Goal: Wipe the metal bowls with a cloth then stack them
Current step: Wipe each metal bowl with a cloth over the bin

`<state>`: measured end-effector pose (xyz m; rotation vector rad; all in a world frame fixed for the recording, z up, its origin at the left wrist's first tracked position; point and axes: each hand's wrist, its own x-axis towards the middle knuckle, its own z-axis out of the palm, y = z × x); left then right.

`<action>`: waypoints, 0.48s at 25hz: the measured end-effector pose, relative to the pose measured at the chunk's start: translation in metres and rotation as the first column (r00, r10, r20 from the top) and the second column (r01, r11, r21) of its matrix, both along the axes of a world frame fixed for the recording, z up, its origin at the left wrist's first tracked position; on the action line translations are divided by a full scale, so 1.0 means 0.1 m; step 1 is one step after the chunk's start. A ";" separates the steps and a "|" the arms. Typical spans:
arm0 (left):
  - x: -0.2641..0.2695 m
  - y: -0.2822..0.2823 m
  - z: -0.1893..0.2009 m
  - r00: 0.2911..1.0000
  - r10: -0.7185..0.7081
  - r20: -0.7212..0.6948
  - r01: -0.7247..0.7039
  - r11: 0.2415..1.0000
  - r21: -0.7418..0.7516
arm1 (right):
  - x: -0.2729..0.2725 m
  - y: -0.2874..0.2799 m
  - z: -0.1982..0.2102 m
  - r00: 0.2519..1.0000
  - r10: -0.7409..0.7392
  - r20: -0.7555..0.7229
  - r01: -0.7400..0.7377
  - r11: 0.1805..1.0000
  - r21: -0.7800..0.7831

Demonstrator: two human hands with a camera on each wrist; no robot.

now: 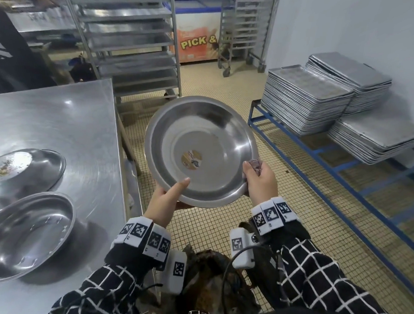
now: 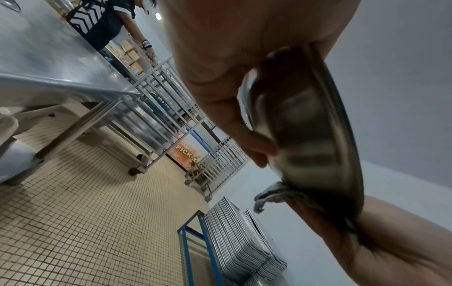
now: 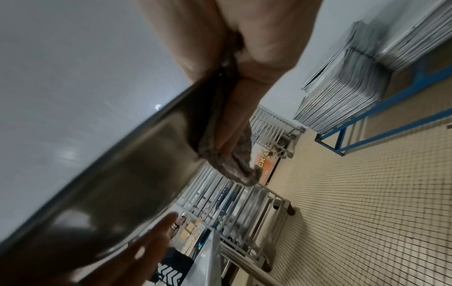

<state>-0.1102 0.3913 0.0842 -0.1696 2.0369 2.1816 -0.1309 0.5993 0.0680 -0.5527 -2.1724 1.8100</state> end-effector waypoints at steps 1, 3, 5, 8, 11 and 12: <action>-0.01 0.00 0.00 0.999 0.028 0.029 -0.028 0.999 0.017 | 0.03 -0.02 0.01 1.000 0.027 -0.002 -0.027 0.999 -0.019; -0.04 -0.03 -0.01 0.991 0.118 0.068 -0.122 0.991 0.054 | 0.09 -0.02 0.01 0.996 0.084 0.031 -0.081 0.993 -0.088; -0.07 -0.07 -0.02 0.981 0.180 0.073 -0.184 0.981 0.054 | 0.15 -0.01 -0.01 0.991 0.111 0.071 -0.099 0.984 -0.149; -0.09 -0.10 -0.09 0.978 0.204 0.034 -0.204 0.979 -0.019 | 0.26 0.00 -0.03 0.994 0.082 0.071 -0.088 0.992 0.085; -0.06 -0.09 -0.15 0.980 0.198 0.022 -0.197 0.980 -0.032 | 0.40 -0.17 0.07 0.966 0.259 -0.005 -0.248 0.932 0.266; -0.05 -0.08 -0.15 0.983 0.184 0.017 -0.183 0.982 -0.038 | 0.44 -0.29 0.08 0.926 0.376 -0.019 -0.350 0.878 0.326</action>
